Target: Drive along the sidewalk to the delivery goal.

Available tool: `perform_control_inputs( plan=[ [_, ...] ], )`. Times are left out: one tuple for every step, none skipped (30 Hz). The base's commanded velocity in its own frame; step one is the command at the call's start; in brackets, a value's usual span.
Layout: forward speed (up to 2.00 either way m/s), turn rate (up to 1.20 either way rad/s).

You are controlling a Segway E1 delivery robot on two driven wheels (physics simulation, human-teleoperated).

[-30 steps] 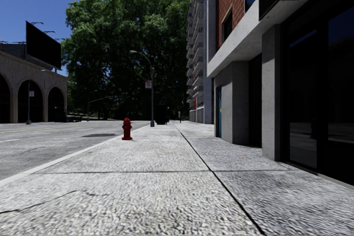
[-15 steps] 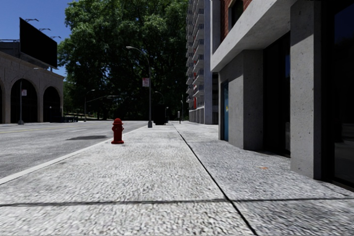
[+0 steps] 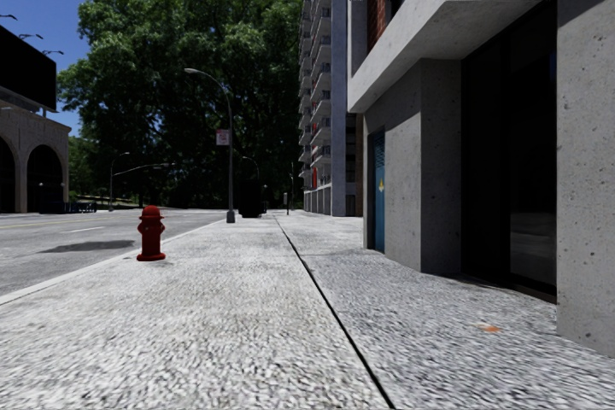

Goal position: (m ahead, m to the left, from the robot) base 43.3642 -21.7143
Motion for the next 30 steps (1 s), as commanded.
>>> perform_control_inputs(
  plan=[
    [2.00,0.00],
    [2.00,0.00],
    [2.00,0.00],
    [2.00,0.00],
    [2.00,0.00],
    [2.00,0.00],
    [2.00,0.00],
    [2.00,0.00],
    [2.00,0.00],
    [2.00,0.00],
    [2.00,0.00],
    [2.00,0.00],
    [2.00,0.00],
    [2.00,0.00],
    [2.00,0.00],
    [2.00,0.00],
    [2.00,0.00],
    [2.00,0.00],
    [2.00,0.00],
    [2.00,0.00],
    [2.00,0.00],
    [2.00,0.00],
    [2.00,0.00],
    [2.00,0.00],
    [2.00,0.00],
    [2.00,0.00],
    [2.00,0.00],
    [2.00,0.00],
    [2.00,0.00],
    [2.00,0.00]
  ],
)
